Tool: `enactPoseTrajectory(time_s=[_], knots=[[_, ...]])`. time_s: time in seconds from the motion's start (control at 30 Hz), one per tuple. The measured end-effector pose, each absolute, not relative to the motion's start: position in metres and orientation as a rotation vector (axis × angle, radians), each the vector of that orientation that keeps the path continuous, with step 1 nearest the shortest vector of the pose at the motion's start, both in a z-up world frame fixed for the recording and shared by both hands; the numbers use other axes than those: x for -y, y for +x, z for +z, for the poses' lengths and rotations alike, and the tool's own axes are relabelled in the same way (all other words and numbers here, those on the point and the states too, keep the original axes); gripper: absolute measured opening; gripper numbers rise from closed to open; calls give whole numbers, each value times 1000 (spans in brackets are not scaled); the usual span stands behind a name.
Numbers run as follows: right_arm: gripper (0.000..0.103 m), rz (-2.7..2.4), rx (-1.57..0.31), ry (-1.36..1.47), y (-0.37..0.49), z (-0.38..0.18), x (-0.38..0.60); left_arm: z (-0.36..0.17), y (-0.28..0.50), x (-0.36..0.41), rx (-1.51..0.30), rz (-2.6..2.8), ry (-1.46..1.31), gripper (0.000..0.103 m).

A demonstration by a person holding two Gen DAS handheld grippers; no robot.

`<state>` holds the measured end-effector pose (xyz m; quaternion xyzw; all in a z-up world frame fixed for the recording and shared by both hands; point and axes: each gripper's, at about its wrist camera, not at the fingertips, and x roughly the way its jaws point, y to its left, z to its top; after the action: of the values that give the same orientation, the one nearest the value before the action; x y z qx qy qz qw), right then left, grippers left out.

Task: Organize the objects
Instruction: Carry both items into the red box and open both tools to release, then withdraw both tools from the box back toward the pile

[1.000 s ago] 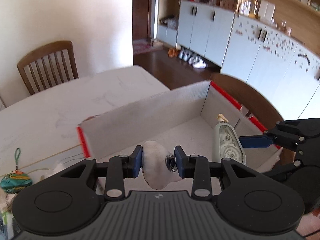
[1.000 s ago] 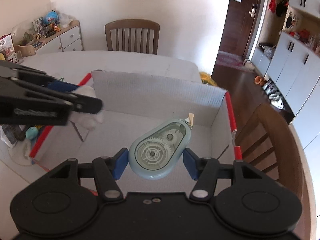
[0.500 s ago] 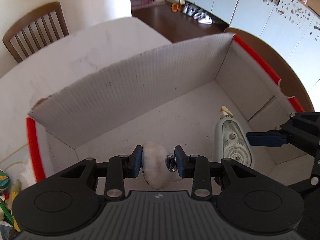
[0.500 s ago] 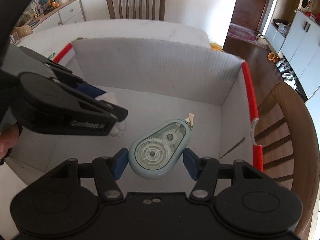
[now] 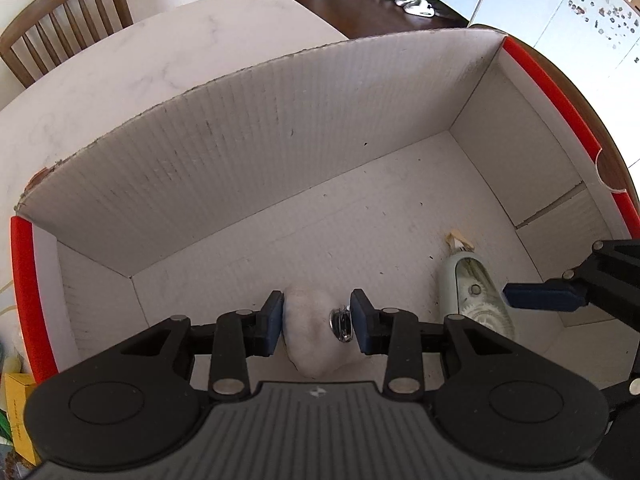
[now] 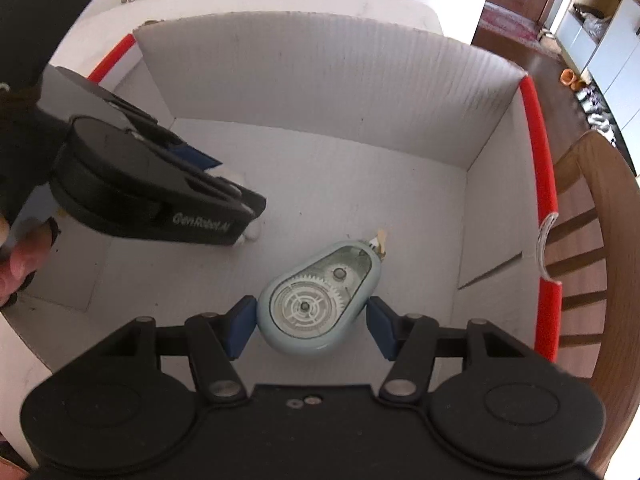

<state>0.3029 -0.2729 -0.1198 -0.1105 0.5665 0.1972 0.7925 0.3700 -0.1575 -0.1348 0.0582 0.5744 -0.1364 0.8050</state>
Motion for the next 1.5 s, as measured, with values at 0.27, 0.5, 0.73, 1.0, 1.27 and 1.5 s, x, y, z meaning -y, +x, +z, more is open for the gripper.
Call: enactPoseTrajectory(time_s=[0.27,0.5,0.73,1.0,1.27,1.5], knots=[[57,425,-1226,-249,302,-119,269,-129,377,158,-1219,-264,109,51],[62,428,-1175,-226,299,-108,282,-108,365,149,-1160,-260,89,54],[63,434,-1101,-192,285,-86,292,-70,341,142,-1067,-294,63,54],[63,434,-985,-170,266,-58,291,-43,309,129,-924,-317,26,54],[63,436,-854,-180,240,-26,278,-25,273,99,-787,-293,6,55],[72,413,-799,-121,224,-9,259,-8,237,64,-704,-267,-4,66]])
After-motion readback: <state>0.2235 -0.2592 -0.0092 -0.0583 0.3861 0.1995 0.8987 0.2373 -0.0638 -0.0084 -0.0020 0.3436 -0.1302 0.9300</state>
